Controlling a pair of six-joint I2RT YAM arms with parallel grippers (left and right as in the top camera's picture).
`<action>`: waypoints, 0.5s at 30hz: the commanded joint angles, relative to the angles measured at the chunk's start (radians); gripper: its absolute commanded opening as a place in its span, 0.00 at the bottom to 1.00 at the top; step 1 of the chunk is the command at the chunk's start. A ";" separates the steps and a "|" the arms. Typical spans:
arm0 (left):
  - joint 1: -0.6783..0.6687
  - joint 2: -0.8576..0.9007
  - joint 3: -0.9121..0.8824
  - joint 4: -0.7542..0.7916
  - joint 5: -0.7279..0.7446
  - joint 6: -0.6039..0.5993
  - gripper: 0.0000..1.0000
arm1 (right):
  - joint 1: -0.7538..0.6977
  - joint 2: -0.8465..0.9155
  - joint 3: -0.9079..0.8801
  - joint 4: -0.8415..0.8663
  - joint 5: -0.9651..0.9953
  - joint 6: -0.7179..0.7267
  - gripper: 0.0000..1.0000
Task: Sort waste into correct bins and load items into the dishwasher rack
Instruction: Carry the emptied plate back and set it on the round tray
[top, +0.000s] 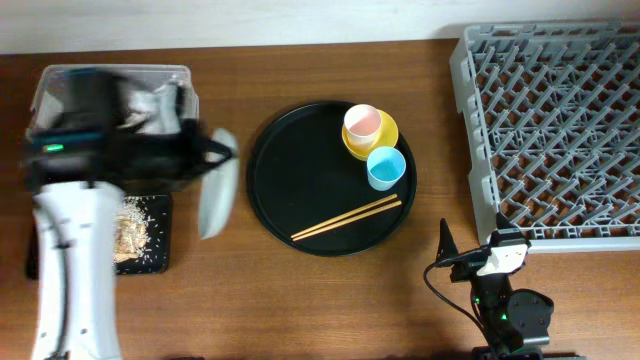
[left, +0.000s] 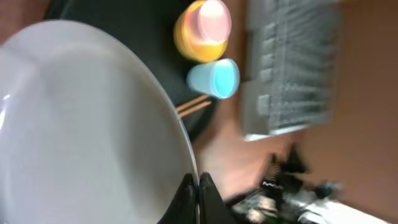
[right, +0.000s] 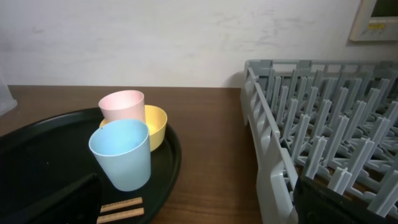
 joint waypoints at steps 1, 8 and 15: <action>-0.262 0.045 -0.004 0.068 -0.421 -0.166 0.01 | 0.005 -0.004 -0.005 -0.005 0.006 0.007 0.98; -0.584 0.270 -0.004 0.313 -0.802 -0.219 0.01 | 0.005 -0.004 -0.005 -0.005 0.006 0.007 0.98; -0.638 0.465 -0.004 0.389 -0.850 -0.219 0.01 | 0.005 -0.004 -0.005 -0.005 0.006 0.007 0.98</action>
